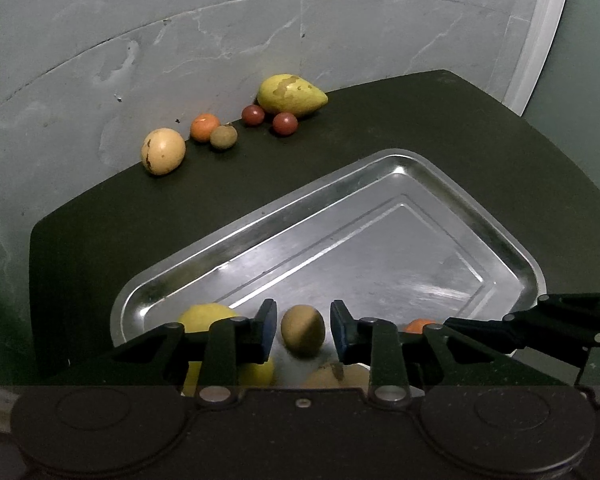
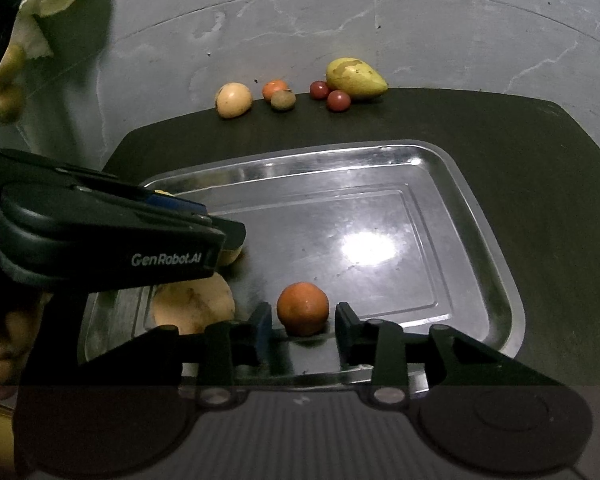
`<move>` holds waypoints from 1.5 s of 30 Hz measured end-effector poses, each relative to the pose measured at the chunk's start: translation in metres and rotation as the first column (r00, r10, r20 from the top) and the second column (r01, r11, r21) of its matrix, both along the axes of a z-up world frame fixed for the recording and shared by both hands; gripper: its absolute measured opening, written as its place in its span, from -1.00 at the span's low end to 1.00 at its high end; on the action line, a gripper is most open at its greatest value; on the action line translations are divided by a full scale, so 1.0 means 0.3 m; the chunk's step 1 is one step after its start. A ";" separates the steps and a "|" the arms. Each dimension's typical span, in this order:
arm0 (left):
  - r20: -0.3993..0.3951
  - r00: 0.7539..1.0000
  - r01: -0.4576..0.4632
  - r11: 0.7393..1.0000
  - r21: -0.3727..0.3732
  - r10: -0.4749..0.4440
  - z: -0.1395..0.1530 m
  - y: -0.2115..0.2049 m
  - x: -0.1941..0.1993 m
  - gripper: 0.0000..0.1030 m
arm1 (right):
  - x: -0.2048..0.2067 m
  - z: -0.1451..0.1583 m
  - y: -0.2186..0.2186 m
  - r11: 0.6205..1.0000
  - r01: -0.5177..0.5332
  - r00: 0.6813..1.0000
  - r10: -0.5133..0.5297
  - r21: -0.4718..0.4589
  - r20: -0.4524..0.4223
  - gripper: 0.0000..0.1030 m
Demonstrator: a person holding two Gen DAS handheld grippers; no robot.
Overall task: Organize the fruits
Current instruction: 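Carry the small brown fruit with the left tool while the right tool carries the tangerine over the tray, then open both tools, releasing the brown fruit and tangerine into the tray, then move both open tools back past the tray toward the remaining fruits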
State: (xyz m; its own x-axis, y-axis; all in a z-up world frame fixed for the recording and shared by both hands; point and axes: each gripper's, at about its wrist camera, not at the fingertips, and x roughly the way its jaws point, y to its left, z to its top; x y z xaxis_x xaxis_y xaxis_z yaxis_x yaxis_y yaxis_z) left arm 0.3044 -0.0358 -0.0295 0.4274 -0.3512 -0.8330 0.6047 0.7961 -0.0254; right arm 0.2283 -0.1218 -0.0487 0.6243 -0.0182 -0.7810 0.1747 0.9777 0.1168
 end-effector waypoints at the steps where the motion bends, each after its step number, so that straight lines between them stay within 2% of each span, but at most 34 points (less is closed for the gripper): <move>1: 0.000 1.000 0.000 1.000 -0.004 0.000 0.003 0.003 -0.001 -0.30 | -0.001 0.003 0.000 1.000 -0.002 1.000 0.002 -0.001 0.001 -0.21; 3: 0.006 1.000 0.000 1.000 -0.014 0.000 0.012 0.010 -0.005 -0.22 | -0.004 0.007 0.004 1.000 -0.003 1.000 0.003 -0.004 0.002 -0.15; 5: 0.013 1.000 0.000 1.000 -0.023 0.000 0.023 0.017 -0.012 -0.10 | -0.007 0.012 0.006 1.000 -0.005 1.000 0.005 -0.007 0.003 0.08; 6: 0.018 1.000 -0.001 1.000 -0.028 0.002 0.030 0.020 -0.016 -0.06 | -0.011 0.015 0.007 1.000 -0.006 1.000 0.006 -0.007 0.004 0.12; 9: 0.041 0.999 -0.006 0.999 -0.049 0.008 0.059 0.033 -0.027 0.23 | -0.020 0.027 0.014 1.000 -0.012 1.000 0.012 -0.008 0.007 0.38; 11: 0.070 0.997 -0.020 0.998 -0.067 0.025 0.081 0.049 -0.040 0.52 | -0.025 0.038 0.019 1.000 -0.021 1.000 0.021 -0.010 0.010 0.59; 17: 0.107 0.991 -0.071 0.992 -0.102 0.082 0.116 0.121 -0.057 0.82 | -0.038 0.067 0.046 0.998 -0.066 0.998 0.066 -0.012 0.007 0.85; 19: 0.124 0.985 -0.105 0.986 -0.127 0.121 0.124 0.157 -0.063 0.85 | -0.037 0.074 0.059 0.996 -0.087 0.996 0.087 -0.019 0.000 0.88; 21: 0.136 0.977 -0.144 0.977 -0.160 0.166 0.132 0.201 -0.068 0.99 | -0.032 0.079 0.074 0.994 -0.110 0.994 0.110 -0.027 -0.009 0.92; 23: 0.145 0.967 -0.179 0.965 -0.190 0.208 0.139 0.247 -0.072 0.99 | -0.027 0.082 0.088 0.990 -0.135 0.991 0.135 -0.037 -0.021 0.97; 27: 0.165 0.955 -0.212 0.958 -0.194 0.245 0.139 0.312 -0.075 0.99 | -0.023 0.091 0.113 0.981 -0.185 0.982 0.182 -0.062 -0.046 0.99; 32: 0.166 0.953 -0.227 0.961 -0.159 0.252 0.130 0.380 -0.085 0.99 | -0.021 0.097 0.126 0.975 -0.210 0.975 0.204 -0.077 -0.084 0.99; 39: 0.118 0.960 -0.243 0.964 -0.105 0.254 0.079 0.439 -0.109 0.99 | -0.011 0.090 0.124 0.970 -0.208 0.970 0.188 -0.125 -0.155 0.99; 45: 0.084 0.952 -0.289 0.954 -0.076 0.295 0.035 0.460 -0.125 0.99 | 0.000 0.089 0.122 0.965 -0.190 0.968 0.154 -0.178 -0.200 0.99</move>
